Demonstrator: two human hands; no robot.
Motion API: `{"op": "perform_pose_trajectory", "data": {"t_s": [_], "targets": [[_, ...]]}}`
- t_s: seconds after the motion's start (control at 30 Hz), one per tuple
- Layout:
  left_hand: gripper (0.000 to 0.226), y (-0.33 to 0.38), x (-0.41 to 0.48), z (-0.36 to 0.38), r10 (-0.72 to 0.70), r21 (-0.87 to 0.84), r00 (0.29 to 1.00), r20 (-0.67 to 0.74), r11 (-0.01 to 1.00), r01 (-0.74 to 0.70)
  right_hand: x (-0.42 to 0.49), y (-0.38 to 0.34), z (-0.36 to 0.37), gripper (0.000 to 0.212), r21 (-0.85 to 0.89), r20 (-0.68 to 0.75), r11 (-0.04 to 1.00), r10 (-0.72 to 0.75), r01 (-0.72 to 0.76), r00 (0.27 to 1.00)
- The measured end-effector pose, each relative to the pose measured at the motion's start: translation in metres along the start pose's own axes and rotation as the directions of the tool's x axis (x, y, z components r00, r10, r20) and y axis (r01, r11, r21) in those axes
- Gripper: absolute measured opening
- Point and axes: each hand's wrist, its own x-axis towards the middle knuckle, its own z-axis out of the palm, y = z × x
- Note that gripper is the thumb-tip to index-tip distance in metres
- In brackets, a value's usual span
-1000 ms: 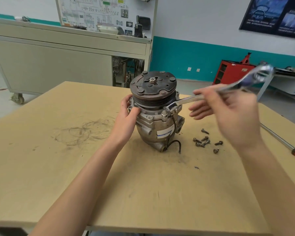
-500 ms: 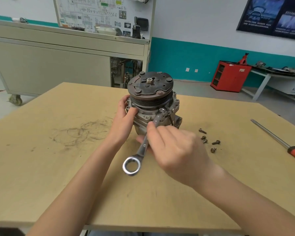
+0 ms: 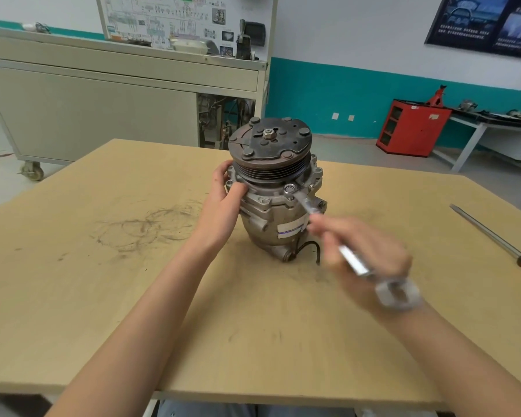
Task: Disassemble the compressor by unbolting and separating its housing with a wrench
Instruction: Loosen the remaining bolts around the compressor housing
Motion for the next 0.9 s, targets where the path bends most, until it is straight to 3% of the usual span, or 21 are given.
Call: {"op": "perform_pose_trajectory", "data": {"t_s": [0.03, 0.1, 0.17, 0.23, 0.33, 0.5, 0.63, 0.7, 0.8, 0.87, 0.9], "targets": [[0.046, 0.001, 0.000, 0.000, 0.002, 0.000, 1.000, 0.002, 1.000, -0.002, 0.000, 0.008, -0.007, 0.024, 0.263, 0.019, 0.940, 0.220, -0.217, 0.975], [0.047, 0.001, 0.000, 0.000, 0.007, -0.005, 1.000, -0.005, 1.000, -0.007, 0.010, 0.029, -0.014, 0.029, 0.633, 0.199, 0.589, 0.505, -0.503, 0.840], [0.049, 0.002, 0.000, 0.000, 0.000, -0.010, 1.000, -0.001, 1.000, 0.000, 0.027, 0.055, -0.014, 0.039, 0.712, 0.342, 0.347, 0.587, -0.610, 0.733], [0.049, 0.002, -0.001, 0.000, -0.003, -0.014, 1.000, 0.006, 1.000, 0.003, 0.048, 0.077, -0.008, 0.042, 0.688, 0.467, 0.251, 0.567, -0.682, 0.679], [0.050, 0.004, -0.001, 0.000, -0.007, -0.009, 1.000, 0.002, 1.000, 0.007, 0.070, 0.102, 0.004, 0.043, 0.634, 0.614, 0.195, 0.461, -0.748, 0.641], [0.049, 0.005, -0.001, 0.000, -0.013, 0.003, 1.000, -0.007, 1.000, 0.013, 0.085, 0.113, 0.019, 0.040, 0.581, 0.714, 0.121, 0.399, -0.805, 0.575], [0.050, 0.004, 0.000, 0.001, -0.015, -0.006, 1.000, -0.012, 1.000, 0.015, 0.081, 0.105, 0.004, 0.047, 0.645, 0.628, 0.137, 0.467, -0.752, 0.623], [0.049, 0.003, 0.000, 0.000, -0.015, -0.007, 1.000, -0.010, 1.000, 0.015, 0.078, 0.092, -0.011, 0.048, 0.669, 0.530, 0.202, 0.546, -0.716, 0.649], [0.049, 0.001, 0.002, 0.000, -0.010, -0.005, 1.000, -0.011, 1.000, 0.010, 0.069, 0.058, -0.026, 0.034, 0.587, 0.297, 0.515, 0.581, -0.625, 0.757], [0.049, 0.000, 0.002, 0.001, -0.007, -0.001, 1.000, -0.015, 1.000, 0.007, 0.060, 0.027, -0.025, 0.025, 0.406, 0.104, 0.823, 0.390, -0.397, 0.915], [0.048, 0.000, 0.002, 0.001, -0.004, -0.002, 1.000, -0.015, 1.000, 0.004, 0.056, 0.014, -0.022, 0.025, 0.187, 0.022, 0.963, 0.191, -0.192, 0.981]]}}
